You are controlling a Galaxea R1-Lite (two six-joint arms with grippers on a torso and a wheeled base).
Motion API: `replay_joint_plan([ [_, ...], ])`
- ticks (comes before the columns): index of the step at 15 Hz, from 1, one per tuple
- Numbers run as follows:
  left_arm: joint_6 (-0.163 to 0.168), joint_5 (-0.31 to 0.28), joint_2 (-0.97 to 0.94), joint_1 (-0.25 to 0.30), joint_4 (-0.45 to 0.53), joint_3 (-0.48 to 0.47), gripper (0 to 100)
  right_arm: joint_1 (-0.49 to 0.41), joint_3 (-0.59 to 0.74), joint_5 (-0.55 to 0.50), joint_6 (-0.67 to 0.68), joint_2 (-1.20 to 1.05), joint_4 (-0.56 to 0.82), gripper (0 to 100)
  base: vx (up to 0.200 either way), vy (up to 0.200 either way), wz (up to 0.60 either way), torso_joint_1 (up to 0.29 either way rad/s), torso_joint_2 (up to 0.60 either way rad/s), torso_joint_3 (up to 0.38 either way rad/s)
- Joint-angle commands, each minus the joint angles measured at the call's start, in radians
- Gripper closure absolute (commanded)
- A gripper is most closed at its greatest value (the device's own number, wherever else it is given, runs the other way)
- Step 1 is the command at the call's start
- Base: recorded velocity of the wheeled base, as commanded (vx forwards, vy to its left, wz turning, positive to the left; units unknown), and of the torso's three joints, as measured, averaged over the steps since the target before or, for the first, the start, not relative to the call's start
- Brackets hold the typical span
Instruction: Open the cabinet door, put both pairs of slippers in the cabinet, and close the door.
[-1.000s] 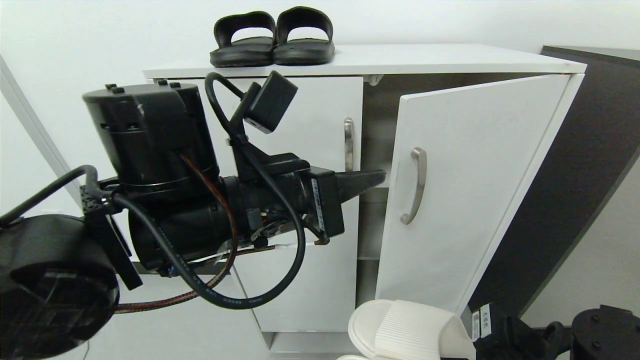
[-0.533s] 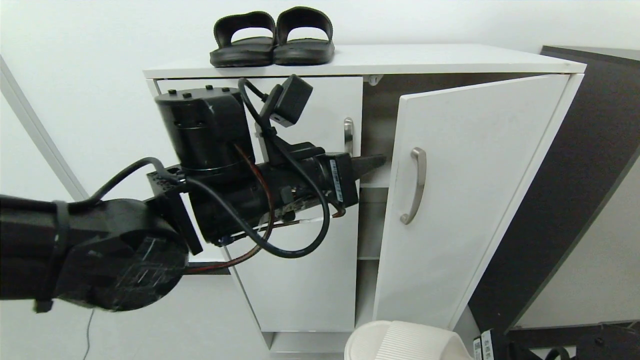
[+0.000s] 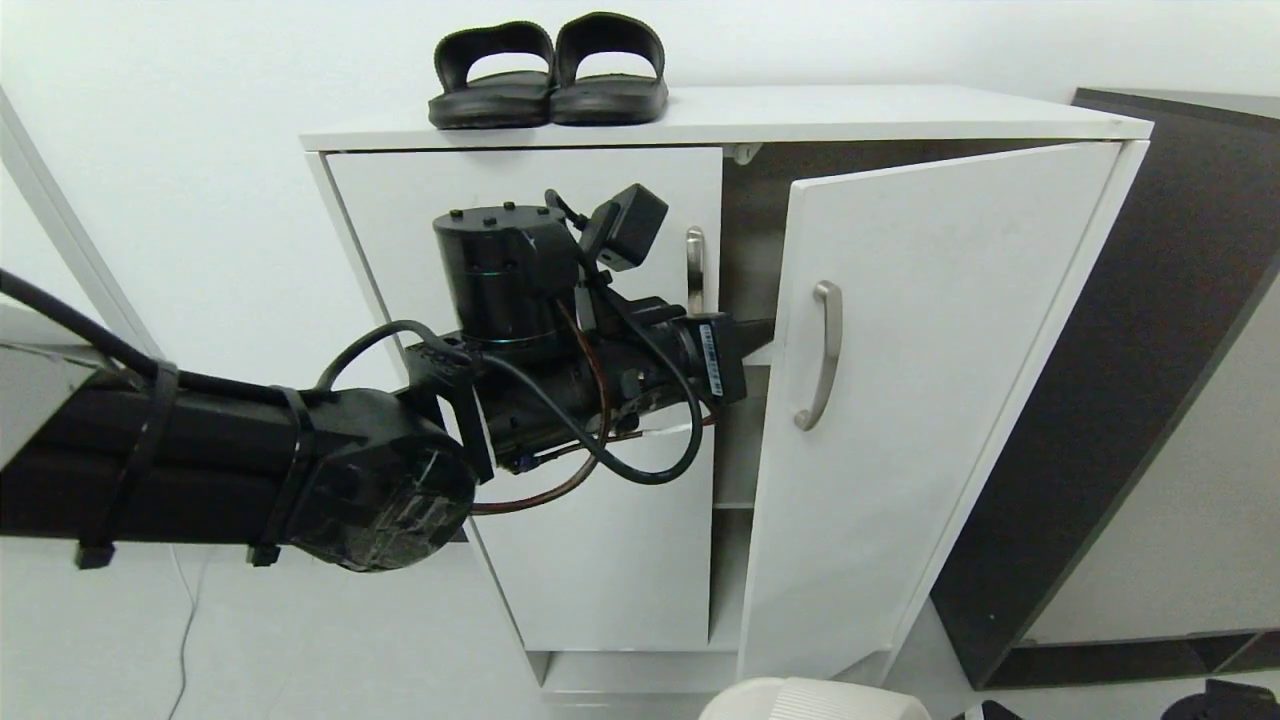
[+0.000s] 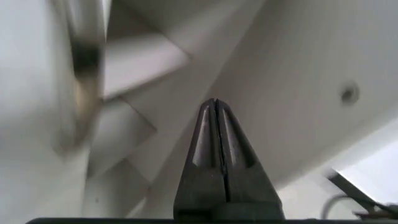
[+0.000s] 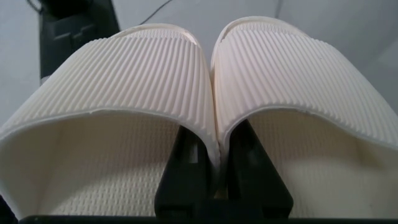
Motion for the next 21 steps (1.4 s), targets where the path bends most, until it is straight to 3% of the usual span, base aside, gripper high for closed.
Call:
replay_joint_plan([
  [1,0.000,0.003,0.006,-0.007,-0.002,0.004,100,0.023,0.013,0.000,0.000,0.004,0.000,100,-0.200,0.000,0.00,0.002,0.00,0.007],
  [2,0.004,0.004,-0.003,-0.030,-0.009,0.019,100,0.031,0.016,0.000,0.000,0.004,-0.002,100,-0.200,0.000,0.00,-0.002,-0.01,0.002],
  [5,0.006,0.003,-0.050,-0.188,-0.101,0.111,100,0.052,0.026,0.000,-0.001,0.004,-0.002,100,-0.200,0.000,0.00,0.002,0.00,0.002],
  [8,0.006,-0.001,-0.050,-0.208,-0.112,0.108,100,0.055,0.026,-0.003,-0.001,0.004,-0.003,100,-0.200,0.000,0.00,0.001,0.01,0.006],
  [9,0.004,0.004,-0.050,-0.196,-0.130,0.111,100,0.055,0.026,-0.004,-0.001,0.004,-0.003,100,0.000,0.000,0.00,0.000,0.00,0.000],
  [11,0.006,0.019,-0.055,-0.121,-0.150,0.123,100,0.046,0.005,-0.007,0.008,0.004,-0.006,100,0.000,0.000,0.00,0.000,0.00,0.000],
  [15,0.004,0.116,-0.202,0.022,-0.098,0.192,100,-0.081,-0.067,-0.073,0.011,0.030,-0.006,100,0.000,0.000,0.00,0.000,0.00,0.000],
  [16,0.006,0.151,-0.270,0.065,-0.054,0.226,100,-0.117,-0.109,-0.133,0.011,0.058,-0.003,100,0.000,0.000,0.00,0.000,0.00,0.000],
  [19,0.024,0.282,-0.494,0.103,0.126,0.320,100,-0.147,-0.230,-0.337,0.075,0.148,-0.002,100,0.000,0.000,0.00,0.000,0.00,0.000],
  [21,0.078,0.358,-0.664,0.129,0.245,0.386,100,-0.150,-0.290,-0.417,0.089,0.191,0.000,100,0.000,0.000,0.00,0.000,0.00,0.000],
])
